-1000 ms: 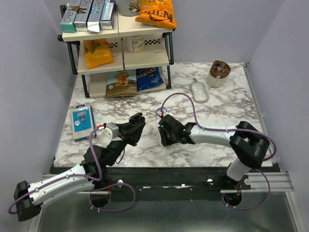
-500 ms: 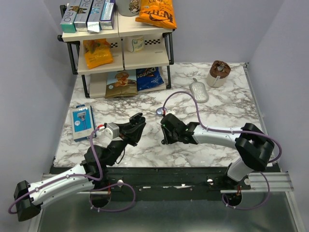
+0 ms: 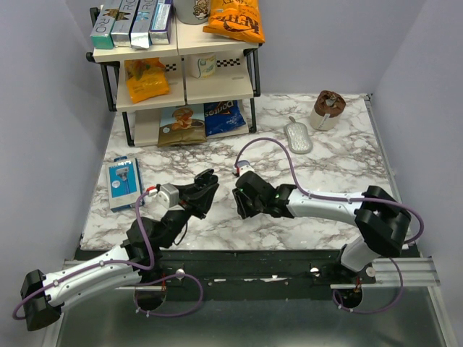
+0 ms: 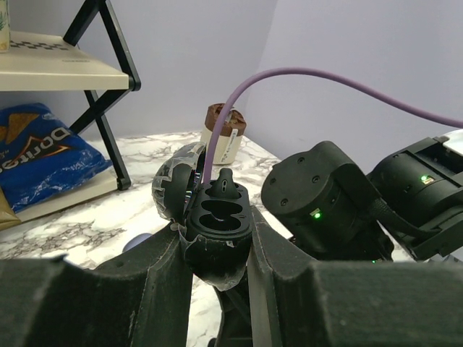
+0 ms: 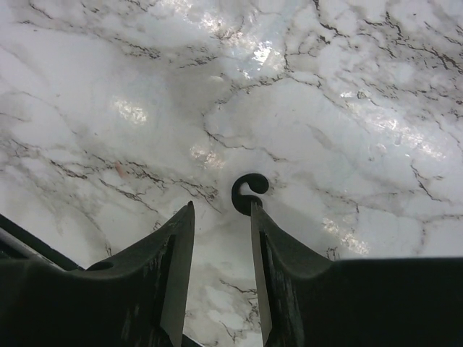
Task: Insert the wireless bluetooth earbuds into the charging case
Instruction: Pick up the earbud from the center of the board.
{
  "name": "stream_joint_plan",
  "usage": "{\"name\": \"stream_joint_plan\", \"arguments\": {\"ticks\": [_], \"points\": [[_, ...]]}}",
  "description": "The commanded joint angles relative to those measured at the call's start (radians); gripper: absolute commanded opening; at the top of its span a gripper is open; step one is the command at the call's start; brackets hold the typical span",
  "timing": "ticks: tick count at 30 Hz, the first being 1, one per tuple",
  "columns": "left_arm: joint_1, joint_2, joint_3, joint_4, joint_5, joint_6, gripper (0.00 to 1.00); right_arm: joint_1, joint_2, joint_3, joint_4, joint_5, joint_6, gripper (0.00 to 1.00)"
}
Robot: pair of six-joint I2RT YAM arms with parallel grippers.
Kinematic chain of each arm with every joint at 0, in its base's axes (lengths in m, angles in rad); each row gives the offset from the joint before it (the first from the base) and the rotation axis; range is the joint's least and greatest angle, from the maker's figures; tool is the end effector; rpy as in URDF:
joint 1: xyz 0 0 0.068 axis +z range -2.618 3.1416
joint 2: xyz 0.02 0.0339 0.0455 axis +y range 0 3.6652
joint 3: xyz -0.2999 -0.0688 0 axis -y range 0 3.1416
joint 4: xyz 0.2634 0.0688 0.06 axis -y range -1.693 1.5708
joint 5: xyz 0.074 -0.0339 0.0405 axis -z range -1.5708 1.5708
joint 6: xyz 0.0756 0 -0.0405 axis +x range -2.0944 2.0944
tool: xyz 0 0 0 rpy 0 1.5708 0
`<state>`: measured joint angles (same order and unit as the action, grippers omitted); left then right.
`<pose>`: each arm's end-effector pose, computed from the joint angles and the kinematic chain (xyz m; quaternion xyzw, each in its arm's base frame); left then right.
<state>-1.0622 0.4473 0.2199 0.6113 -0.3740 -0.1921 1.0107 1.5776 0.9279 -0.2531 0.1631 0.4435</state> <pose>0.0989 -0.1207 0.2964 0.0918 0.5632 -0.3938 0.7206 0.2017 0.2986 0.1852 -0.2378 0.9115 0.1597 0.2953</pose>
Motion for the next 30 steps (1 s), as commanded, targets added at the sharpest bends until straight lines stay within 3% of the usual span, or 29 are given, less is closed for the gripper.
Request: {"name": "stream_joint_plan", "arguments": {"ticks": [1, 30], "points": [[-0.001, -0.015, -0.01, 0.022, -0.006, -0.012, 0.0, 0.006, 0.05, 0.019, 0.003, -0.028, 0.001, 0.46], [-0.002, -0.021, -0.03, 0.022, -0.014, -0.021, 0.0, 0.006, 0.088, 0.002, 0.026, -0.059, 0.017, 0.49]]}}
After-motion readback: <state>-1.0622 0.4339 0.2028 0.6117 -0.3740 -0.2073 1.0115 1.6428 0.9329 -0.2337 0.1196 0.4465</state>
